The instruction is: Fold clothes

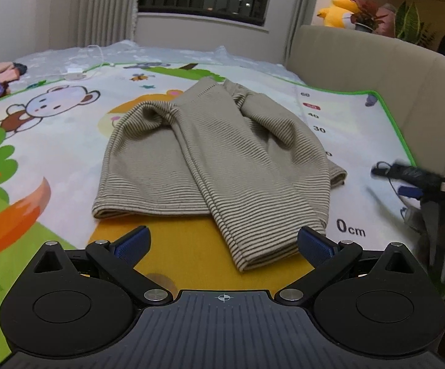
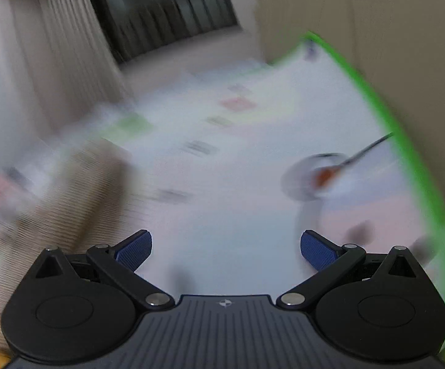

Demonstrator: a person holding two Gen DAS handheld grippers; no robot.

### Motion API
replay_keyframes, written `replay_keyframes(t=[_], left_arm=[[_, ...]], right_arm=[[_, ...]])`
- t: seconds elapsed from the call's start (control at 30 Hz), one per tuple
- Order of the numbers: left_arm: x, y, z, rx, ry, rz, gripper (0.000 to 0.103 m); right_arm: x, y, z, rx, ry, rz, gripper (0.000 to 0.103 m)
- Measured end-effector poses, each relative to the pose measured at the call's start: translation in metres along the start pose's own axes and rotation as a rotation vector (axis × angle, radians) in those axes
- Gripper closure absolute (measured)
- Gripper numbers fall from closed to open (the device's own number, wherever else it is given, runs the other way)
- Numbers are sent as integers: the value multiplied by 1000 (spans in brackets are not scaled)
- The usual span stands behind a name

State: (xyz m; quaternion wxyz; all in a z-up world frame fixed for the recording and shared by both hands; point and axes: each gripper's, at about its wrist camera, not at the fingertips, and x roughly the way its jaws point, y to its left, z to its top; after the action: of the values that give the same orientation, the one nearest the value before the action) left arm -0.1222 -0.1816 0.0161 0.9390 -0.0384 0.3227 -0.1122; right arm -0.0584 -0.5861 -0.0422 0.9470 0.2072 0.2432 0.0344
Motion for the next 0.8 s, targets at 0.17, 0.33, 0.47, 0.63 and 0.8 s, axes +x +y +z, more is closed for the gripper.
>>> replay_keyframes(t=[0.17,0.33,0.47,0.63,0.8], left_arm=[[-2,2,-5,37,-25,28,0],[-9,7,-8,25,-47,66,0],[-18,8,-5,32,-58,63,0],[-22,0,0,48,-51,46,0],[-18,-1,1,45,-31,56,0]], right_arm=[[-50,52,-52,68,-154,179,0],[-53,121,-53,-214,-31,48,0],[-69,148,-50,-337,-18,-83,0],[-70,162,-44,-369,128,-80,0],[-64,162,-54,-405,194,-105,0]])
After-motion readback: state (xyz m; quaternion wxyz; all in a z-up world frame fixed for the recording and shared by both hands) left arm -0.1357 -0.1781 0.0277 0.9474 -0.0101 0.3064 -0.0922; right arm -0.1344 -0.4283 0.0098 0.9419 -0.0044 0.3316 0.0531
